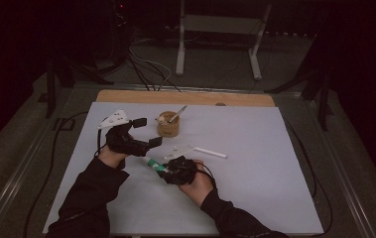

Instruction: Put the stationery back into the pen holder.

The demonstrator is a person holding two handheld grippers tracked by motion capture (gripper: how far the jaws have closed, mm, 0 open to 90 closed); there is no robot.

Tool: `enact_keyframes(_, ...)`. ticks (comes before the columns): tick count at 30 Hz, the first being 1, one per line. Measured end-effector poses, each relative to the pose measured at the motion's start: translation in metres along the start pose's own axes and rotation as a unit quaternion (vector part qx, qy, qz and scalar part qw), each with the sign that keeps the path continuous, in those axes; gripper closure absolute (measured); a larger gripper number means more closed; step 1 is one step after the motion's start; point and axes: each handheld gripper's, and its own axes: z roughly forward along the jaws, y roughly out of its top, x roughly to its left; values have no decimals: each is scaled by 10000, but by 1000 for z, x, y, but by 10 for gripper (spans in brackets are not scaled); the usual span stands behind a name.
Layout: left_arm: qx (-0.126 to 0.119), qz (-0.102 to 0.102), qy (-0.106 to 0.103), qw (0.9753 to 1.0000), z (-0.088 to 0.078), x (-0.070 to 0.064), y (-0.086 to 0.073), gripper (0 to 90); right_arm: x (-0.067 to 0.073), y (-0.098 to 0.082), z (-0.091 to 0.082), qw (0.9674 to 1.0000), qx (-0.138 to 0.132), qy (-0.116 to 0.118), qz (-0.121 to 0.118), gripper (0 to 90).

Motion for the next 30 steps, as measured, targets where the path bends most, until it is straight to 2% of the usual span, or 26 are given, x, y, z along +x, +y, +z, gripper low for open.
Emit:
enact_keyframes(9, 50, 13, -81, 10000, 4, -3, -1, 18, -11, -17, -26, 9997, -94, 23, 221, 660)
enact_keyframes(17, 152, 44, -194, 9997, 11, -9, -4, 18, -18, -34, -49, 9992, -162, -83, 343, 659)
enact_keyframes(30, 321, 66, -342, 9989, 24, -18, -9, 18, -33, -57, -84, 9959, -443, -241, 754, 659)
